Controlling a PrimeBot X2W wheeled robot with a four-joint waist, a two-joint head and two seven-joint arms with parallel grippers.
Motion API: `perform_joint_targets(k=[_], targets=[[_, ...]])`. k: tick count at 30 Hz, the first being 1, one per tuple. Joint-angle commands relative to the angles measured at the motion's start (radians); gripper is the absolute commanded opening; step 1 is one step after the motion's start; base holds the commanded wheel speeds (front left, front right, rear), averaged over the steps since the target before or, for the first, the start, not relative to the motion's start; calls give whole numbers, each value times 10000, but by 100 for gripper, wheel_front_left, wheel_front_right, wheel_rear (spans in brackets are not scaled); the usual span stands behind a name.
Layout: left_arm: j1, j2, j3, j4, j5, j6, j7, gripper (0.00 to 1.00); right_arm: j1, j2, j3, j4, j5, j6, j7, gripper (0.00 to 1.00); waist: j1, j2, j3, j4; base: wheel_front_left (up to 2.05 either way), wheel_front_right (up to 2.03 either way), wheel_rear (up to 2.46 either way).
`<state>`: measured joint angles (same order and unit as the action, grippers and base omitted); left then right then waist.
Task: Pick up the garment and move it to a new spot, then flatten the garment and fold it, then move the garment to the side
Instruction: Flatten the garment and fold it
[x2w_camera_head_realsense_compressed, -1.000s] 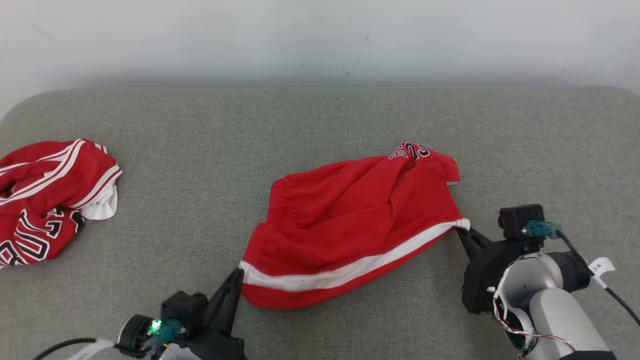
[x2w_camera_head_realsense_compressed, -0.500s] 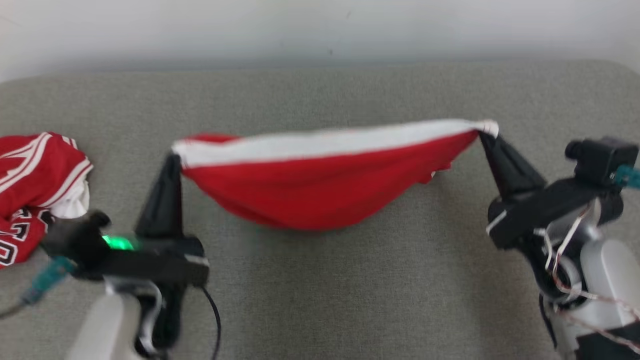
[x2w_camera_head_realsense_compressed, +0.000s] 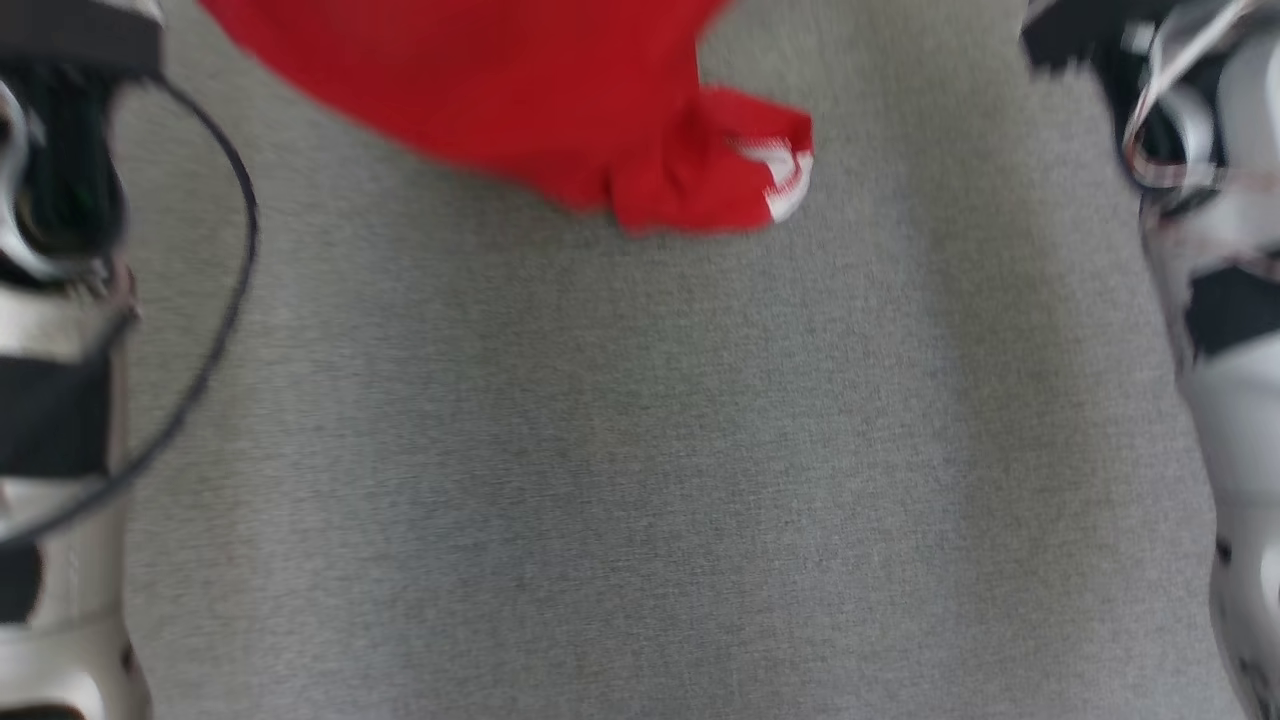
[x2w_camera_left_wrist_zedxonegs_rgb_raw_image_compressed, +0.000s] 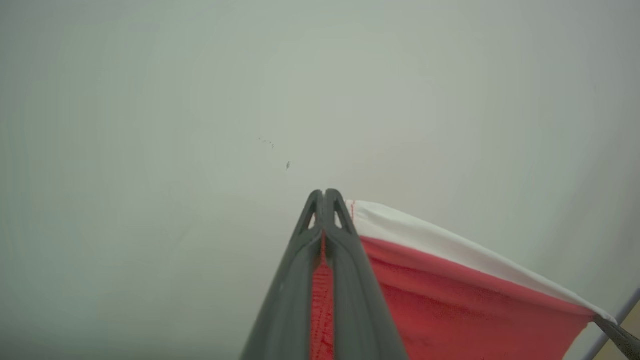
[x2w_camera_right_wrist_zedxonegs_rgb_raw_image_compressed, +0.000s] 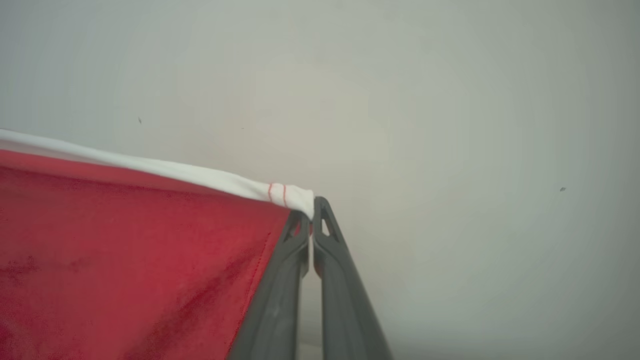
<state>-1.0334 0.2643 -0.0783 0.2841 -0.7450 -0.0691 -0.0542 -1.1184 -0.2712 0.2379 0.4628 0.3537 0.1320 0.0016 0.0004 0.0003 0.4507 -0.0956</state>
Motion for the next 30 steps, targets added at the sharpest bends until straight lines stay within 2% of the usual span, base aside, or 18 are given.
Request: perform_joint_targets(k=[1, 2, 7, 12, 15, 17, 22, 26, 30], targets=[[-496, 109, 131, 220, 68, 30, -215, 0, -664, 134, -142, 429, -243, -26, -344, 0, -4, -3, 982, -646, 0, 0, 0], [-1248, 198, 183, 476, 215, -21, -538, 0, -1584, 266, -399, 1033, -720, -26, -949, 0, -4, -3, 1009, -661, 0, 0, 0], [-2657, 149, 482, 954, 303, -50, -1475, 0, -3297, 199, -1192, 2111, -2289, -38, -2326, 0, -4, -3, 824, -523, 0, 0, 0], [-3421, -85, 878, 1050, -50, -216, -1925, 0, -4146, 124, -2335, 1773, -3685, -72, -2642, 0, -4, -3, 732, -208, 0, 0, 0], [-3380, -133, 940, 1001, -191, -301, -1984, 0, -4036, 128, -2447, 1474, -4066, -72, -2640, 0, -4, -3, 723, -101, 0, 0, 0], [-3032, -157, 793, 1068, -256, -389, -1993, 0, -3738, 26, -2309, 1422, -4288, -72, -2644, 0, -4, -3, 740, -3, 0, 0, 0], [-1527, -394, 59, 1356, -327, -583, -2044, 0, -2797, -314, -1443, 2174, -4352, -56, -2650, 0, -4, -3, 705, 172, 0, 0, 0], [104, -684, -40, 1231, -814, -603, -2119, 0, -1828, -740, -421, 2362, -3809, -37, -2653, 0, -4, -3, 343, 246, 0, 0, 0], [2055, -920, 29, 471, -1081, -590, -2133, 0, -660, -1264, 234, 2269, -2981, -38, -2652, 0, -4, -3, -305, 382, 0, 0, 0]])
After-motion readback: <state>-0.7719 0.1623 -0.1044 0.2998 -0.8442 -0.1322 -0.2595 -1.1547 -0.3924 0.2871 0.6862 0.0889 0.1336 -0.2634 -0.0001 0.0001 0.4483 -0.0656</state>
